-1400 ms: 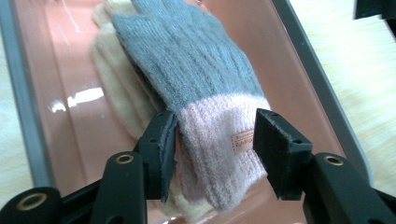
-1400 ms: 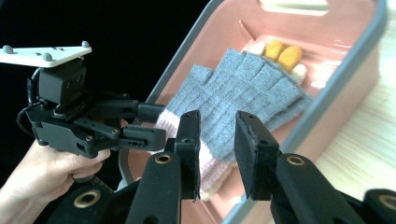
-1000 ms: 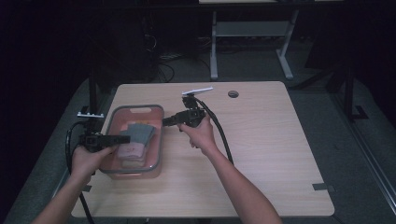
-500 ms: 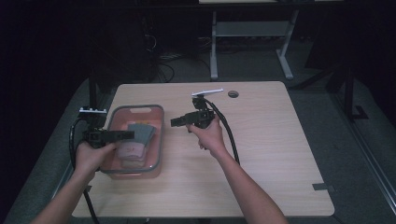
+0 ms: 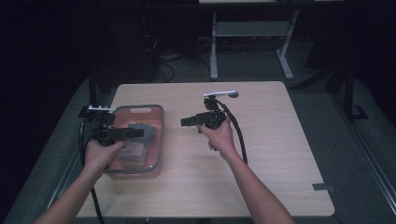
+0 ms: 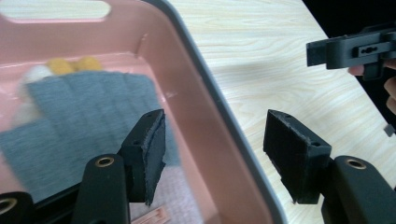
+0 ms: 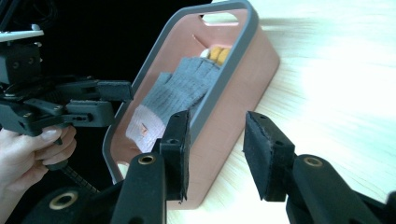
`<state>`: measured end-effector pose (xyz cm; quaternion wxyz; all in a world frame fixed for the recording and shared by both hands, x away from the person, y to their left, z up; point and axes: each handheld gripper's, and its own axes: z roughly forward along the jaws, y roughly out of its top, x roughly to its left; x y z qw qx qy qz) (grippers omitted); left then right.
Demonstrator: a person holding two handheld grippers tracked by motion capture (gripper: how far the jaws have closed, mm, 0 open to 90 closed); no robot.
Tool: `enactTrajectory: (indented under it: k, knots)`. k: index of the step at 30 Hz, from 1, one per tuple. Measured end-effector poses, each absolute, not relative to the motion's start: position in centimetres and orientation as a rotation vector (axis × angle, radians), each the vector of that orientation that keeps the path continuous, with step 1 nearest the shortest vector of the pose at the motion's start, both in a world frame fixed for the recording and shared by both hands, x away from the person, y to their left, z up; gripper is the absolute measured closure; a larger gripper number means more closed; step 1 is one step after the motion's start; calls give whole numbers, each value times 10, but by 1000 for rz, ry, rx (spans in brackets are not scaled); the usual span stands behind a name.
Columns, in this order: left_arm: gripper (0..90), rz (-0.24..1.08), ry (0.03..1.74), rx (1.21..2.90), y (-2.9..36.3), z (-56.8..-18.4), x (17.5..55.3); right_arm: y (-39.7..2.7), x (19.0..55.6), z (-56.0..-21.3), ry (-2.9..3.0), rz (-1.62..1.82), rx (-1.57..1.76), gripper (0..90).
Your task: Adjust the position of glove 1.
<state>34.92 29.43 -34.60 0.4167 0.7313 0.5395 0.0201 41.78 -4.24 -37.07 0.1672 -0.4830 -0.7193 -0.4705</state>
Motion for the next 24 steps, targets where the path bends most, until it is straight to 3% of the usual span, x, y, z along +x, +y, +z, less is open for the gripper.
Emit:
enactTrajectory:
  k: [24]
  knots:
    - [336,-10,1247,1840,258,-341,359,-87,411,-376,-2001,-1357,-1464,564]
